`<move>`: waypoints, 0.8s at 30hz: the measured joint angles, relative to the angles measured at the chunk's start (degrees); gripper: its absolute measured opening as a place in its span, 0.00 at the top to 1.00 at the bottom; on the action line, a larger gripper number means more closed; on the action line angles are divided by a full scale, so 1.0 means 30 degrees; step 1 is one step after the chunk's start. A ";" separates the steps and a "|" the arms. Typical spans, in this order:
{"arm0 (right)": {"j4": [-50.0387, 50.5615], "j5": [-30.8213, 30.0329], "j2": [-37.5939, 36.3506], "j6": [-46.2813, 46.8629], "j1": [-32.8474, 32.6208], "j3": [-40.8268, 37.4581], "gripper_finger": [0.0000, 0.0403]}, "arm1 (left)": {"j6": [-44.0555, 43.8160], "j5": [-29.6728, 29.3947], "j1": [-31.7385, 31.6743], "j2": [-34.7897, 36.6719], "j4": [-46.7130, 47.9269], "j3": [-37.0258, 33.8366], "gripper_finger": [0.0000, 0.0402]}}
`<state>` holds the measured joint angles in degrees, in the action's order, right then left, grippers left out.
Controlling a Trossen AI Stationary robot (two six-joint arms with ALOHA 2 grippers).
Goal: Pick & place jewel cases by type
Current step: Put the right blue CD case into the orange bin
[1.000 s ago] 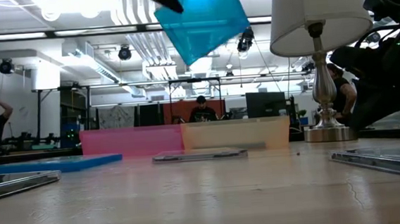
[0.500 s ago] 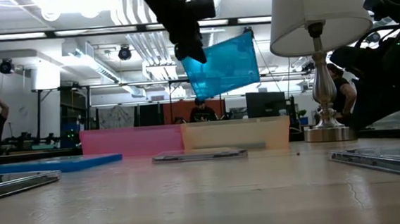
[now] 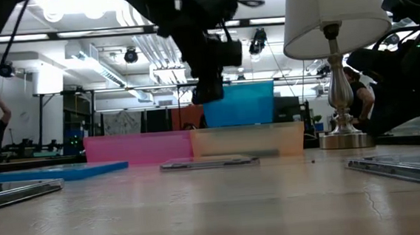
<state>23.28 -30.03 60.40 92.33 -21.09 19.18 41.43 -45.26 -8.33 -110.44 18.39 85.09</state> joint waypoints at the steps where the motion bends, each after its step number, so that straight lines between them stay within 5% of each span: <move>1: 0.0004 0.0001 0.0000 0.0000 0.0002 0.0000 0.98 | 0.0051 -0.0113 -0.0006 -0.0306 -0.0056 0.0032 0.98; 12: 0.0018 0.0011 0.0015 -0.0513 -0.0004 0.0000 0.98 | -0.0554 -0.2148 -0.0085 -0.2649 -0.1612 0.0063 0.98; 24: 0.0007 0.0004 0.0015 -0.0955 -0.0001 0.0000 0.98 | -0.0336 -0.1533 -0.0315 -0.3028 -0.1280 0.0070 0.90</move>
<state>23.30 -30.02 60.45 89.47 -21.09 19.18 40.42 -49.86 -9.28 -119.52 14.55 85.30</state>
